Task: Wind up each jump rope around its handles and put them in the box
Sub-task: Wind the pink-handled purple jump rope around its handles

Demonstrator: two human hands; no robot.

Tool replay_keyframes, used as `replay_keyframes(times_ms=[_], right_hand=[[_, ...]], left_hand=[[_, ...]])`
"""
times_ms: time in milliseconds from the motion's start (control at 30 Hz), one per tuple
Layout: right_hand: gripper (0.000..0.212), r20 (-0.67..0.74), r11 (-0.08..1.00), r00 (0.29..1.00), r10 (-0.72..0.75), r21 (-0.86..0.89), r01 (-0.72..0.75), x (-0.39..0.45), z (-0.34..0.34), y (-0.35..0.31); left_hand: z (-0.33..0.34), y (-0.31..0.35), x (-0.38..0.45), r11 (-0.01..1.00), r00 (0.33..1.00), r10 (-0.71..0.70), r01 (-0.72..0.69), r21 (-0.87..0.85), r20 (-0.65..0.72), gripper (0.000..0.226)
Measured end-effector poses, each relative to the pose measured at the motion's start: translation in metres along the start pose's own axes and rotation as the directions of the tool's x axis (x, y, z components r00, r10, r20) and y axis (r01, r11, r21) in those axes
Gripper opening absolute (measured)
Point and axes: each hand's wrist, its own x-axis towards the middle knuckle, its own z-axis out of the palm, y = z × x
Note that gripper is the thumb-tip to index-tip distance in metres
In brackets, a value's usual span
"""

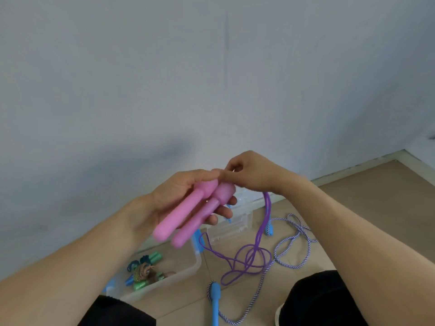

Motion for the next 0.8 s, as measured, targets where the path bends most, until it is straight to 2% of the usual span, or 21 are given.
replay_keyframes(times_ms=[100,167,233,300,367,467,667,800], right_hand=[[0.049,-0.185,0.999,0.982,0.032,0.018,-0.029,0.007,-0.016,0.009],[0.049,-0.280,0.987,0.954,0.108,0.143,-0.070,0.008,-0.025,0.013],[0.043,-0.316,0.930,0.922,0.223,0.352,-0.105,0.009,-0.029,0.015],[0.039,-0.291,0.887,0.915,0.280,0.443,-0.131,0.008,-0.027,0.013],[0.039,-0.222,0.897,0.942,0.250,0.419,-0.140,0.006,-0.021,0.011],[0.041,-0.139,0.922,0.976,0.170,0.373,-0.108,0.004,-0.014,0.007],[0.047,-0.113,0.895,0.993,0.018,0.444,0.034,-0.001,-0.012,-0.003],[0.034,-0.140,0.911,0.981,-0.134,0.373,0.177,-0.006,-0.004,-0.008]], left_hand=[[-0.004,-0.002,-0.003,0.999,0.999,-0.003,0.005,0.043,-0.047,0.044],[-0.006,-0.005,-0.003,0.991,0.997,-0.004,0.014,0.131,-0.079,0.040],[-0.008,-0.006,-0.002,0.983,0.995,0.018,0.000,0.186,-0.096,0.039],[-0.010,-0.007,0.000,0.983,0.991,0.056,-0.034,0.179,-0.121,0.040],[-0.010,-0.006,0.000,0.986,0.989,0.082,-0.063,0.152,-0.120,0.041],[-0.009,-0.005,-0.002,0.992,0.998,0.047,-0.042,0.118,-0.036,0.036],[-0.005,-0.008,-0.003,0.993,0.993,0.006,-0.020,0.115,0.122,0.036],[-0.009,-0.012,0.000,0.987,0.991,-0.033,0.012,0.159,0.131,0.034]])
